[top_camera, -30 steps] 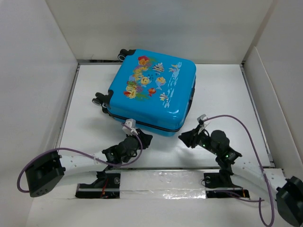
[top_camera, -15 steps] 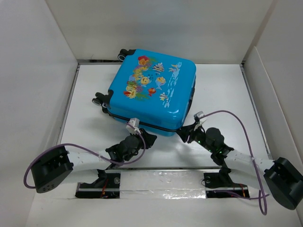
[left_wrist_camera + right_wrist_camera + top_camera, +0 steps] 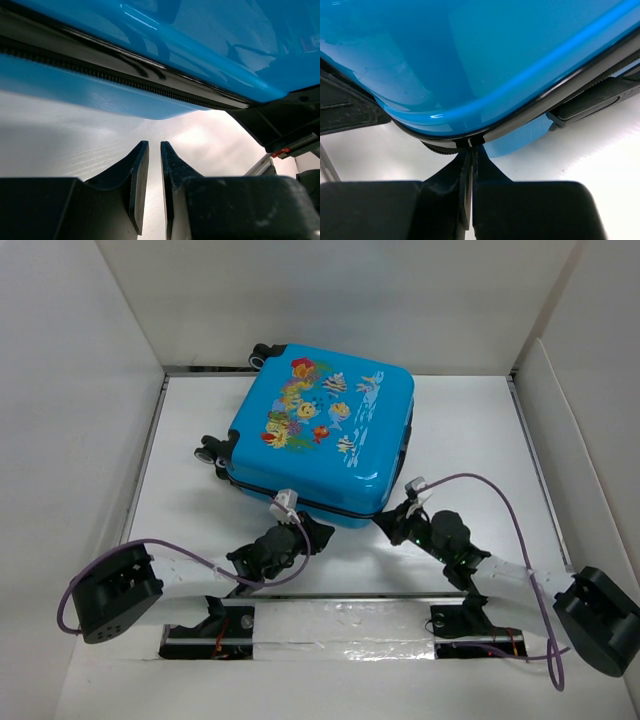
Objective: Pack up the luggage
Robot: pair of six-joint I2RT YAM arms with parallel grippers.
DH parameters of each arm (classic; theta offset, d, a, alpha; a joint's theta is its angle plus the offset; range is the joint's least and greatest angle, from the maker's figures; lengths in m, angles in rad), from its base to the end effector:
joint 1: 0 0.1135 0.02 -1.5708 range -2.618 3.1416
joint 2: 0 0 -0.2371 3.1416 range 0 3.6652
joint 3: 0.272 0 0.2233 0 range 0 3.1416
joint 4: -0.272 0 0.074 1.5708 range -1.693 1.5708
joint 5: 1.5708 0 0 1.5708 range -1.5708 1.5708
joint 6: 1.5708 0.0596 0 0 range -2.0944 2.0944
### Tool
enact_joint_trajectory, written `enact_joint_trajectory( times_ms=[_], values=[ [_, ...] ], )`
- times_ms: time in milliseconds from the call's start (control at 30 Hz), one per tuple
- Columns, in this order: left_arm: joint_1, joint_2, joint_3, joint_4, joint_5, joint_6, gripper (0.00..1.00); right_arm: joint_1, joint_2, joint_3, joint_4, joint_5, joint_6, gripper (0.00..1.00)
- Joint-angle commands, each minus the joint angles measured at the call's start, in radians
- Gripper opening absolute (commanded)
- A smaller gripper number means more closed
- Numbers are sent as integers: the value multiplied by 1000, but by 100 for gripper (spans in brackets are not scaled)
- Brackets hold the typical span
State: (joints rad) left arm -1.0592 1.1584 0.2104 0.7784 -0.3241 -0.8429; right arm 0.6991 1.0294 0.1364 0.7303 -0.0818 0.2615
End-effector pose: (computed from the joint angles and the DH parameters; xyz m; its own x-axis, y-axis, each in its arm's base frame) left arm 0.1281 -0.1893 0.1690 -0.5573 -0.4529 -0.6959 0.3860 0.6007 -0.7001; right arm 0.1584 0.1396 0.1652 -0.3015 0.0831 -0.9498 -0.6471 0.7138 0.2679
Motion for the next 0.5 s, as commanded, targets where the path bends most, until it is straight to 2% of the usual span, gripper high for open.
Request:
enact_joint_trajectory(
  times_ms=[0, 100, 133, 333, 367, 467],
  values=[
    [2, 20, 47, 82, 7, 36, 13, 33, -60, 26, 46, 66, 15, 0],
    [2, 20, 82, 82, -4, 62, 13, 117, -138, 16, -133, 112, 51, 0],
    [2, 20, 92, 82, -4, 71, 13, 117, -159, 11, -134, 126, 65, 0],
    [11, 20, 176, 82, -30, 116, 13, 272, -321, 6, -393, 217, 175, 0],
    [11, 167, 184, 82, -30, 117, 13, 292, -331, 11, -434, 227, 188, 0],
    [11, 207, 216, 82, -30, 128, 13, 375, -324, 46, -486, 280, 205, 0]
  ],
)
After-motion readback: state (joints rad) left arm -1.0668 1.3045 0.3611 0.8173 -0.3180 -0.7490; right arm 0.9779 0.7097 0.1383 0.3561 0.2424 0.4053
